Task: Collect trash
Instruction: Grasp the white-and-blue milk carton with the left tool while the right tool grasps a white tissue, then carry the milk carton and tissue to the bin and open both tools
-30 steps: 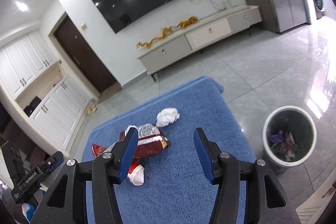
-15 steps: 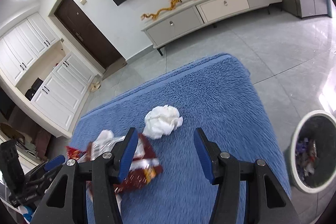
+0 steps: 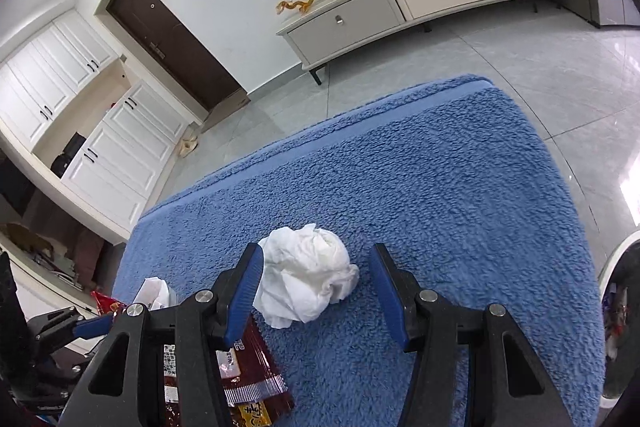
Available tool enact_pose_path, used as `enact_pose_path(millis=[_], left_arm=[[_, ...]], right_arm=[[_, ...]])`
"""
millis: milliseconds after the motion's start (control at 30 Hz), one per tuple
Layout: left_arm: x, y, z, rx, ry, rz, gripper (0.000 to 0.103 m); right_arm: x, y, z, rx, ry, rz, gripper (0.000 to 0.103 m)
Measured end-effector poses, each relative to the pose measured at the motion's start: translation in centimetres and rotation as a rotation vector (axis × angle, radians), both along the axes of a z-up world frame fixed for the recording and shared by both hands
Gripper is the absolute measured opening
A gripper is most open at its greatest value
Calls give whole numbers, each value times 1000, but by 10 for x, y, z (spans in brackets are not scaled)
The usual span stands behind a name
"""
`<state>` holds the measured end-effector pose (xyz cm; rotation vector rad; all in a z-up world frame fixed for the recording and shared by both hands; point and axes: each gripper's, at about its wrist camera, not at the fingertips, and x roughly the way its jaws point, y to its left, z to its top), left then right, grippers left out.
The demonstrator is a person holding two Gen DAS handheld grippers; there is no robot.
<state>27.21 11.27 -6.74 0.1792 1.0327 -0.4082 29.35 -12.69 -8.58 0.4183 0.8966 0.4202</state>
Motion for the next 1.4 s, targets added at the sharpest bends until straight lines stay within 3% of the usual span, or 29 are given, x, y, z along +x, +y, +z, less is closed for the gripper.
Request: enact_pose_path(millis=[100, 167, 267, 333, 567, 1033, 1400], left_arm=[[1, -4, 0, 5, -2, -5, 28], [0, -9, 0, 22, -7, -15, 25], [1, -13, -3, 53, -15, -25, 12], [0, -18, -2, 74, -28, -29, 4], [-9, -16, 9, 62, -73, 32, 3], [-78, 32, 86, 22, -207, 209, 3], [-116, -3, 134, -39, -300, 170, 3]], right_arm=[[1, 4, 1, -5, -5, 13, 49], [1, 7, 2, -7, -5, 36, 30], [-2, 12, 2, -19, -15, 59, 18], [-4, 11, 4, -14, -26, 59, 17], [-33, -14, 22, 34, -73, 3, 16], [-107, -33, 79, 97, -180, -6, 16], [-162, -60, 108, 135, -239, -66, 16]])
